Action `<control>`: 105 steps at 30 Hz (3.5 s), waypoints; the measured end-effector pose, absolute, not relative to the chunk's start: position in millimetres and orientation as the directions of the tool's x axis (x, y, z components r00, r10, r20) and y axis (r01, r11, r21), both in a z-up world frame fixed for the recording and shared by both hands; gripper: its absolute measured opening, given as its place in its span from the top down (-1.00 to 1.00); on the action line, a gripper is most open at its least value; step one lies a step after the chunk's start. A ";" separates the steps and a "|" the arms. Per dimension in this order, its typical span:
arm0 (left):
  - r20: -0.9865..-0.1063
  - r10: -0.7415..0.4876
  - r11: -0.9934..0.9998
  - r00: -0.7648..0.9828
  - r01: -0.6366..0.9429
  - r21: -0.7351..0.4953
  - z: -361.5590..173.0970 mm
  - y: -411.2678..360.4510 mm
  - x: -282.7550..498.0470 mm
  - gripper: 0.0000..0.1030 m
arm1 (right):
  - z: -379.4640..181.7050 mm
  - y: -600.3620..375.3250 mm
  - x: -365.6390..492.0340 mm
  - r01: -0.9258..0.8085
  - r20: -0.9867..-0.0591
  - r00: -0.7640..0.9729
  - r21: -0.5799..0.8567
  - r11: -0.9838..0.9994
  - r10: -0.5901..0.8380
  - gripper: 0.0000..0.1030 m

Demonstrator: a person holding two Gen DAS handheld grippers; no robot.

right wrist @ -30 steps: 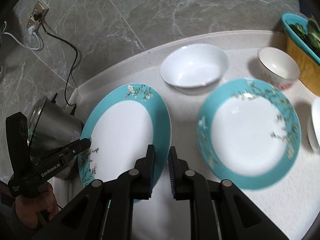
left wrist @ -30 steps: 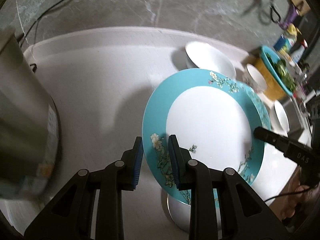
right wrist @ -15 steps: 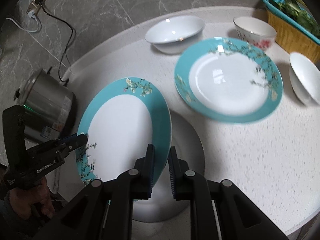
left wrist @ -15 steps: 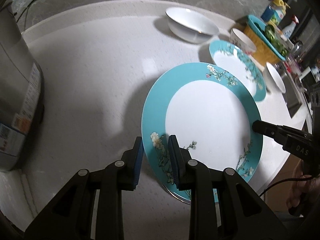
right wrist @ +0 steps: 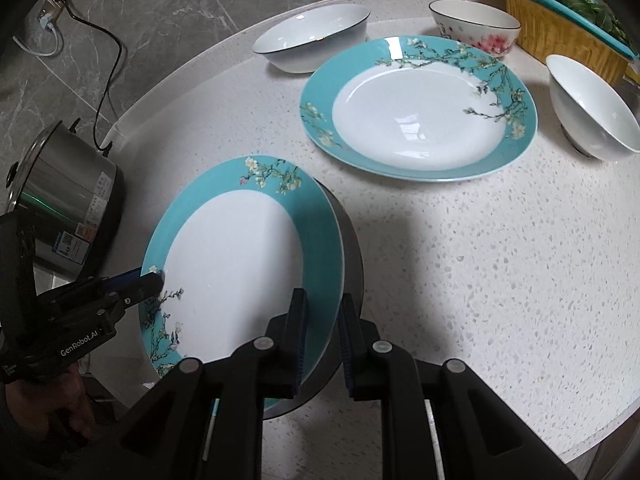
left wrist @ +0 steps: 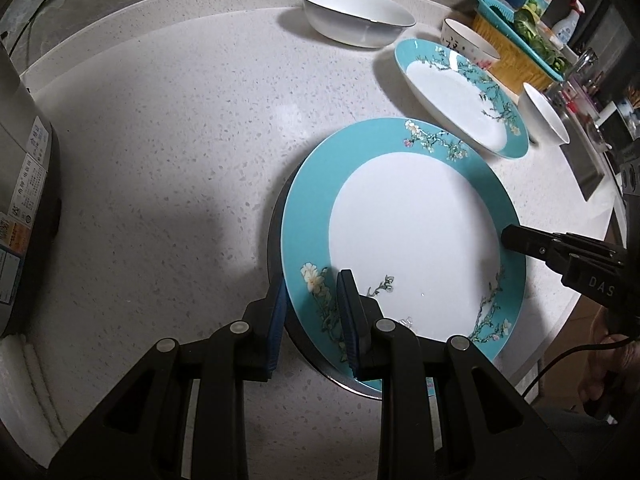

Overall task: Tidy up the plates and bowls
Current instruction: 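Lift the teal plate and carry it over the grey plate, then lower the teal plate onto the grey plate and open both grippers, then move both grippers to the rim of the large blossom-pattern teal plate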

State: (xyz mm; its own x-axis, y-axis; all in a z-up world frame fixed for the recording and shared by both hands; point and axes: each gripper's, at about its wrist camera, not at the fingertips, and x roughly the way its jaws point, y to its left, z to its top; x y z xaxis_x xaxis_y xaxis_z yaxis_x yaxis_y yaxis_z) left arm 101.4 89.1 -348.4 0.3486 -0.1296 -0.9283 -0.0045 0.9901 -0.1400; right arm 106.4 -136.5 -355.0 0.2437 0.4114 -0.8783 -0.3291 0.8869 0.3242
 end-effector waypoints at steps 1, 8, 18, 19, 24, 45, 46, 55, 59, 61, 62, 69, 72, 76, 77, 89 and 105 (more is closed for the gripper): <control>-0.930 -0.130 0.990 0.345 -0.005 -0.140 -348.9 89.5 101.7 0.56 | -355.8 -137.1 105.6 -0.330 -0.878 0.246 0.322 0.887 0.410 0.67; -0.931 -0.109 0.993 0.347 -0.003 -0.117 -349.1 88.6 100.2 0.55 | -358.1 -132.3 102.4 -0.357 -0.881 0.266 0.287 0.889 0.391 0.65; -0.927 -0.098 0.994 0.362 -0.018 -0.112 -347.8 91.5 100.6 0.53 | -358.2 -123.0 94.6 -0.426 -0.890 0.298 0.199 0.883 0.345 0.55; -0.923 -0.101 0.993 0.370 -0.017 -0.115 -345.6 91.9 100.8 0.53 | -359.2 -122.7 94.4 -0.426 -0.890 0.298 0.199 0.883 0.344 0.55; -0.903 -0.099 0.993 0.418 -0.022 -0.119 -327.6 94.5 106.5 0.36 | -359.7 -122.1 93.1 -0.437 -0.889 0.319 0.169 0.884 0.328 0.40; -0.904 -0.325 0.944 0.279 0.152 -0.292 -300.5 57.4 327.4 -0.66 | -347.1 -306.8 204.0 0.121 -0.763 0.413 0.588 0.800 0.498 -0.73; -0.902 -0.336 0.939 0.270 0.169 -0.299 -302.2 51.3 334.9 -0.66 | -350.8 -306.6 206.2 0.118 -0.757 0.409 0.597 0.793 0.509 -0.73; -0.857 -0.410 0.900 0.312 0.290 -0.326 -324.2 32.0 332.8 -0.66 | -359.6 -298.7 230.3 0.024 -0.717 0.436 0.613 0.790 0.543 -0.79; -0.884 -0.386 0.907 0.263 0.283 -0.312 -330.1 29.1 337.8 -0.66 | -376.7 -299.5 237.5 0.069 -0.715 0.416 0.641 0.764 0.562 -0.79; -0.904 -0.364 0.922 0.226 0.228 -0.314 -338.5 31.5 349.2 -0.66 | -380.2 -293.9 239.5 0.055 -0.717 0.394 0.644 0.763 0.576 -0.79; -0.904 -0.374 0.920 0.207 0.206 -0.333 -341.7 32.5 353.6 -0.66 | -378.8 -288.8 241.1 0.028 -0.731 0.384 0.620 0.784 0.564 -0.79; -0.910 -0.379 0.916 0.171 0.206 -0.343 -357.0 24.8 369.0 -0.66 | -376.3 -283.2 257.5 0.018 -0.754 0.355 0.597 0.802 0.553 -0.79; -0.912 -0.373 0.917 0.171 0.219 -0.334 -360.9 20.0 370.8 -0.66 | -379.8 -282.0 262.1 0.030 -0.762 0.348 0.591 0.806 0.546 -0.79; -0.890 -0.421 0.897 0.175 0.222 -0.381 -361.6 14.3 374.4 -0.66 | -384.9 -280.9 265.6 0.041 -0.748 0.335 0.619 0.784 0.573 -0.78; -0.892 -0.417 0.899 0.174 0.225 -0.376 -361.8 12.0 375.6 -0.66 | -386.3 -280.1 265.9 0.045 -0.743 0.332 0.628 0.777 0.581 -0.78; -0.881 -0.448 0.883 0.152 0.234 -0.408 -363.8 -7.3 387.7 -0.62 | -388.4 -274.1 271.4 0.031 -0.733 0.336 0.636 0.771 0.592 -0.50; -0.898 -0.423 0.895 0.123 0.209 -0.393 -376.1 -2.2 396.1 0.65 | -395.0 -276.9 273.7 0.067 -0.721 0.312 0.667 0.742 0.619 -0.10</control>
State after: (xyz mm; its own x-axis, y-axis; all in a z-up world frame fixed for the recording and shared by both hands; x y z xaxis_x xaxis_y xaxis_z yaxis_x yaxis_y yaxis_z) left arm 396.1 -2.2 -376.1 0.1226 -0.4230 -0.8978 0.2088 0.8954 -0.3933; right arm 273.7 -276.9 -395.0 0.3118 0.6192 -0.7206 0.0666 0.7423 0.6667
